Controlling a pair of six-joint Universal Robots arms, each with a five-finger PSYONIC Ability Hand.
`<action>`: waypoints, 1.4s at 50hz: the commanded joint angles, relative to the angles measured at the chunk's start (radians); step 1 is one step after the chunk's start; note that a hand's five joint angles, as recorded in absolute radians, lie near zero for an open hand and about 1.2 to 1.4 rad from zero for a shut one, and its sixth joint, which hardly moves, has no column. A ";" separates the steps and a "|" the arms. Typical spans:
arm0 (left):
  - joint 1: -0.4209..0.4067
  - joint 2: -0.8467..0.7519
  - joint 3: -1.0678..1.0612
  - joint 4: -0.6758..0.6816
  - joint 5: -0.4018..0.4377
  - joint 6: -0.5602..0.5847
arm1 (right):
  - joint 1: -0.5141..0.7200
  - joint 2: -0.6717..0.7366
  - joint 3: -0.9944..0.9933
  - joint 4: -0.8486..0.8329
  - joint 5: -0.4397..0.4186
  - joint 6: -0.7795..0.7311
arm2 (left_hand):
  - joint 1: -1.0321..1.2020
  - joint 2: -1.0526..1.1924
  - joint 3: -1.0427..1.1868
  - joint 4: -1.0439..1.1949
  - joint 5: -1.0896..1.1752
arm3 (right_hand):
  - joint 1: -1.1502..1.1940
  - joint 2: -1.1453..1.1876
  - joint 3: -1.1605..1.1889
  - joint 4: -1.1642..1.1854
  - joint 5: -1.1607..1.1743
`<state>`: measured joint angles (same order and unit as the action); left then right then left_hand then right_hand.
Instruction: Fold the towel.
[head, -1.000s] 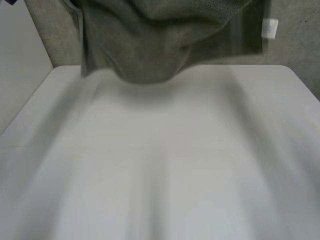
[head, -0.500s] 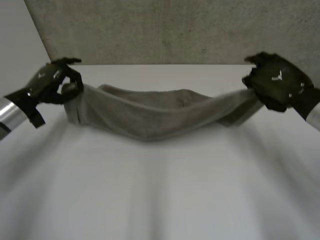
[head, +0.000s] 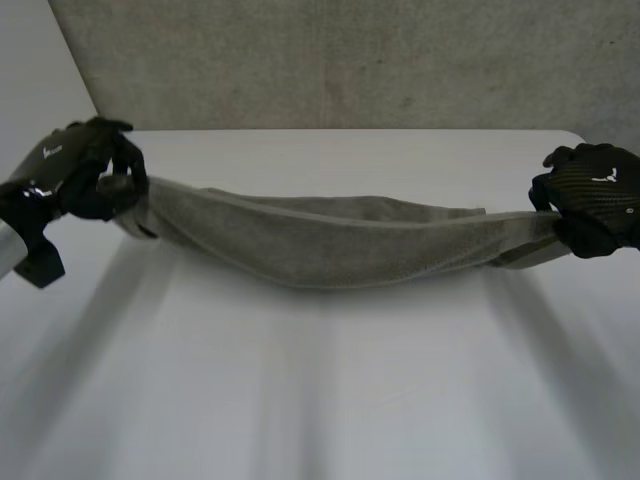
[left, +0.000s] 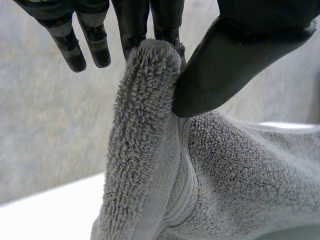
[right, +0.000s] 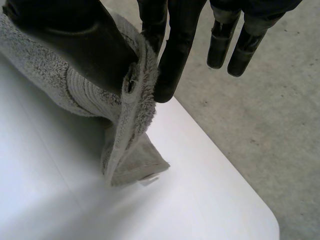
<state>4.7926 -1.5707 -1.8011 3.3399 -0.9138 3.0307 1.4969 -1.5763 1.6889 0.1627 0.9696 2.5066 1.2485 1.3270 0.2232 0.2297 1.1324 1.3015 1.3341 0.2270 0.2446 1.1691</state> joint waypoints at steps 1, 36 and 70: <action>-0.097 -0.002 -0.029 -0.185 -0.109 0.134 | 0.016 -0.056 0.021 0.017 0.023 -0.003 | 0.148 0.069 -0.049 -0.055 0.089 | 0.095 0.062 -0.052 -0.070 0.053; -0.031 -0.109 0.041 -0.241 -0.086 0.189 | -0.153 0.030 -0.050 0.169 -0.158 -0.255 | 0.148 0.069 -0.049 -0.055 0.089 | 0.095 0.062 -0.052 -0.070 0.053; -0.119 -0.298 0.517 -0.080 -0.123 0.020 | 0.131 0.162 -0.288 -0.311 0.069 -0.112 | 0.148 0.069 -0.049 -0.055 0.089 | 0.095 0.062 -0.052 -0.070 0.053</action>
<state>4.7212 -1.7669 -1.3757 3.1505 -1.0163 3.0743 1.5636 -1.5378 1.4739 -0.0899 1.0135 2.4410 1.2485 1.3270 0.2232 0.2297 1.1324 1.3015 1.3345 0.2270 0.2446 1.1691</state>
